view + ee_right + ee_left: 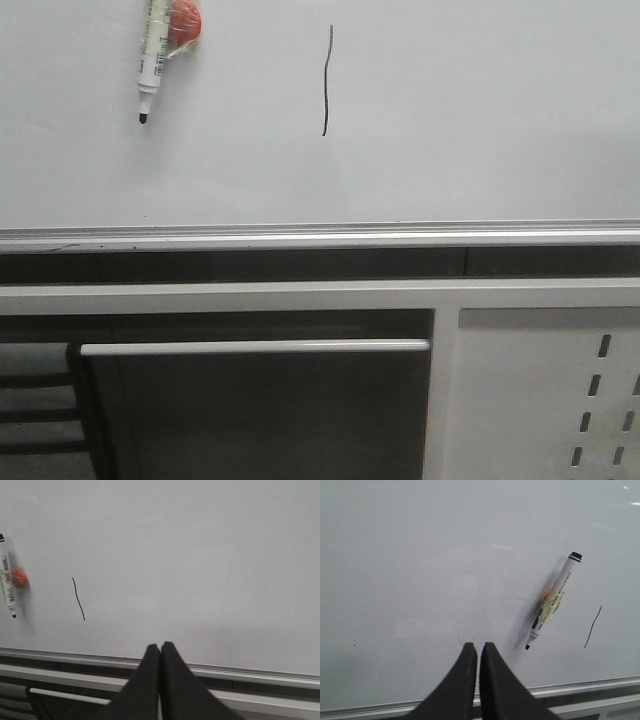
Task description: Write number 1 on whiteboard
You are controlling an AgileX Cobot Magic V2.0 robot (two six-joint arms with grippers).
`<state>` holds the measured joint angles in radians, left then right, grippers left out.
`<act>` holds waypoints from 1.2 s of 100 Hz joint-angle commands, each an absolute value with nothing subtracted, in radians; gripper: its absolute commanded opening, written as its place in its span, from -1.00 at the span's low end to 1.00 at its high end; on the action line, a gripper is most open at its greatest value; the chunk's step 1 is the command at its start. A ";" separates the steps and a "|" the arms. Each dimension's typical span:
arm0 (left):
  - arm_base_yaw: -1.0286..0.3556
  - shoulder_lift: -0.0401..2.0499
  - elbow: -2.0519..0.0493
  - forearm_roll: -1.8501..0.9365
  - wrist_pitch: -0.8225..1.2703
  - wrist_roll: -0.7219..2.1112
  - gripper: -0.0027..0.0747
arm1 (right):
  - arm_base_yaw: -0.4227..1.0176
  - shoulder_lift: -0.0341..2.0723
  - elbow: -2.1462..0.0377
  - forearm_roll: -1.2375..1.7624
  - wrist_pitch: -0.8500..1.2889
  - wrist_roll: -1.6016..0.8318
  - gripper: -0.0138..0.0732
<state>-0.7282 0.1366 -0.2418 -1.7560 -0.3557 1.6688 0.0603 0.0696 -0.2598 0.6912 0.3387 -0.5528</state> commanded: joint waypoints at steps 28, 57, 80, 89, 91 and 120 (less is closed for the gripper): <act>-0.729 0.148 -0.266 -1.741 -0.331 1.665 -0.98 | 0.058 0.079 -0.285 0.709 0.272 -0.553 -0.84; -0.729 0.148 -0.266 -1.741 -0.331 1.665 -0.98 | 0.058 0.079 -0.285 0.709 0.272 -0.553 -0.84; -0.689 0.150 -0.249 -1.413 -0.378 1.398 -0.98 | 0.058 0.079 -0.285 0.709 0.272 -0.553 -0.84; -0.598 0.157 -0.216 -1.102 -0.390 1.089 -0.98 | 0.058 0.079 -0.285 0.709 0.272 -0.553 -0.84; -0.573 0.159 -0.208 -1.029 -0.381 1.015 -0.98 | 0.058 0.079 -0.285 0.709 0.272 -0.553 -0.84; -0.234 0.098 -0.138 -0.195 -0.006 0.166 -0.98 | 0.058 0.079 -0.285 0.709 0.272 -0.553 -0.84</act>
